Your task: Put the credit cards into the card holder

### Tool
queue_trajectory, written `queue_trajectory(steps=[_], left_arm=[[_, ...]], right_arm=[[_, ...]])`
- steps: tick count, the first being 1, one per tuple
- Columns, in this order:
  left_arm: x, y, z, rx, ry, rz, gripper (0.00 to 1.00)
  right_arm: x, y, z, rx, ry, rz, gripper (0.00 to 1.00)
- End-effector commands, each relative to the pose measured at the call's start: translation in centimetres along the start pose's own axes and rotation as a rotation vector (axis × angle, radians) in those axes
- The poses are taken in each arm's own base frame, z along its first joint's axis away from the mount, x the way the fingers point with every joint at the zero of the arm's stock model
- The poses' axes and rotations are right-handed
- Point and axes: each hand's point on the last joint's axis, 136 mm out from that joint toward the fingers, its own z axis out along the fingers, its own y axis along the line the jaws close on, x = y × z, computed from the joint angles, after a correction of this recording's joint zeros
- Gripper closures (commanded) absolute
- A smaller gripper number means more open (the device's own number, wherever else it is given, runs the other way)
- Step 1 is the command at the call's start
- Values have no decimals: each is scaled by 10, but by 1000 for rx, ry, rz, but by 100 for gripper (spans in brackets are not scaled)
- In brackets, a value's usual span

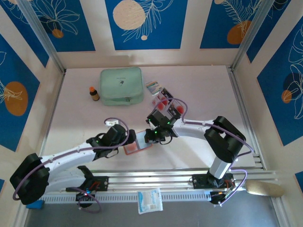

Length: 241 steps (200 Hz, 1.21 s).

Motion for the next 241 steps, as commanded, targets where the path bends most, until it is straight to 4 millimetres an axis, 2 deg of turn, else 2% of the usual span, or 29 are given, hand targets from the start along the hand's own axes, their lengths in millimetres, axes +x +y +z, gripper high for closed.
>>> queue_trajectory(steps=[1, 38, 138, 193, 241], left_arm=[[5, 2, 5, 16, 19, -9, 0], [11, 2, 14, 24, 46, 0, 0], [14, -23, 32, 89, 101, 31, 0], [5, -47, 27, 163, 106, 28, 0], [-12, -63, 11, 229, 59, -18, 0]], right_arm=[[3, -7, 7, -3, 9, 16, 98], [13, -25, 15, 17, 34, 58, 100], [20, -32, 20, 16, 43, 76, 100], [22, -33, 22, 6, 45, 81, 100], [22, -32, 23, -4, 45, 86, 100]])
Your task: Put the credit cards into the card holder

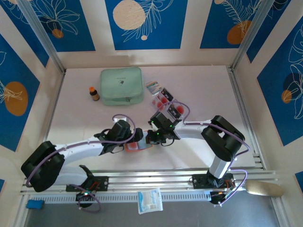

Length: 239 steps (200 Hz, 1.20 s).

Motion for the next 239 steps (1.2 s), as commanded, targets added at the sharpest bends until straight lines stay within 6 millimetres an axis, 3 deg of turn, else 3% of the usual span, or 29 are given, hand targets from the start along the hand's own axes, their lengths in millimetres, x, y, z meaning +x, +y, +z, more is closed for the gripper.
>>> queue_trajectory(steps=[1, 46, 88, 128, 178, 239], left_arm=[[-19, -28, -14, 108, -44, -35, 0], [-26, -50, -21, 207, -63, -83, 0], [-23, -65, -19, 248, -48, -83, 0], [-23, -79, -23, 285, -44, -84, 0], [-20, -98, -21, 313, -26, -65, 0], [-5, -131, -7, 365, 22, -46, 0]], right_arm=[[18, -24, 8, 62, 58, 46, 100], [10, -10, 3, 16, 54, 40, 100], [-14, 9, -36, -42, -36, 13, 96], [-18, -13, -58, -13, -79, 54, 95], [-3, -39, -54, 3, -68, 124, 96], [1, -47, -33, 8, -30, 146, 98]])
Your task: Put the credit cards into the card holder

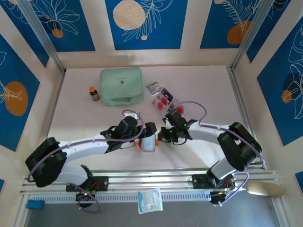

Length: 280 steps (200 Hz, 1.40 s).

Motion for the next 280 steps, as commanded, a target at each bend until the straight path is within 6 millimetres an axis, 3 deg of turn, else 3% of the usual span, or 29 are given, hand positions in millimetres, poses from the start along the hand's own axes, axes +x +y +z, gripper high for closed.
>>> queue_trajectory(steps=[1, 49, 140, 212, 280], left_arm=[[2, -29, 8, 77, 12, -3, 0], [21, -39, 26, 91, 46, -1, 0], [36, -8, 31, 38, 32, -21, 0], [45, 10, 36, 10, 39, -36, 0], [38, 10, 26, 4, 8, -14, 0]], right_arm=[[6, -2, 12, -4, 37, 14, 98], [5, -5, 20, 3, 47, 24, 98], [-1, -32, -30, 38, -62, 99, 98], [3, -52, -44, 63, -87, 178, 84], [13, -24, -32, -108, -31, 169, 87]])
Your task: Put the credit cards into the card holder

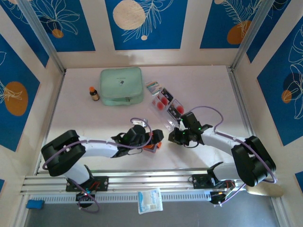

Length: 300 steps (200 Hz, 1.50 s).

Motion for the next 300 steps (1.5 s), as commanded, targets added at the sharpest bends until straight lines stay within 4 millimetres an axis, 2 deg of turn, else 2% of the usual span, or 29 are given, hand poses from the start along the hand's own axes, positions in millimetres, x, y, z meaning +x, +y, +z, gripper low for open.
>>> queue_trajectory(steps=[1, 34, 67, 113, 138, 159, 229, 265, 300], left_arm=[[-4, 10, -8, -39, -19, 13, 0], [-10, 7, -19, -42, -43, 34, 0], [-12, 12, -28, -53, -61, 38, 0], [-8, 17, -32, -44, -59, 21, 0], [-9, 16, -34, -42, -66, 23, 0], [-9, 17, -33, -47, -66, 25, 0], [-5, 17, -21, -38, -48, 28, 0], [4, 36, -14, -94, -31, 30, 0], [14, 54, -11, -155, -2, 34, 0]], right_arm=[[10, 17, 7, -85, 52, 1, 87], [9, 28, 22, -103, 79, 1, 89], [6, 39, 42, -105, 111, -6, 91], [-1, 73, 61, -139, 143, -55, 94], [-7, 86, 65, -158, 149, -70, 94], [-12, 92, 59, -150, 132, -87, 94], [-8, 55, 23, -77, 43, -44, 94], [-5, 30, 10, -58, 11, 9, 93], [-5, 31, -1, -82, -5, -6, 93]])
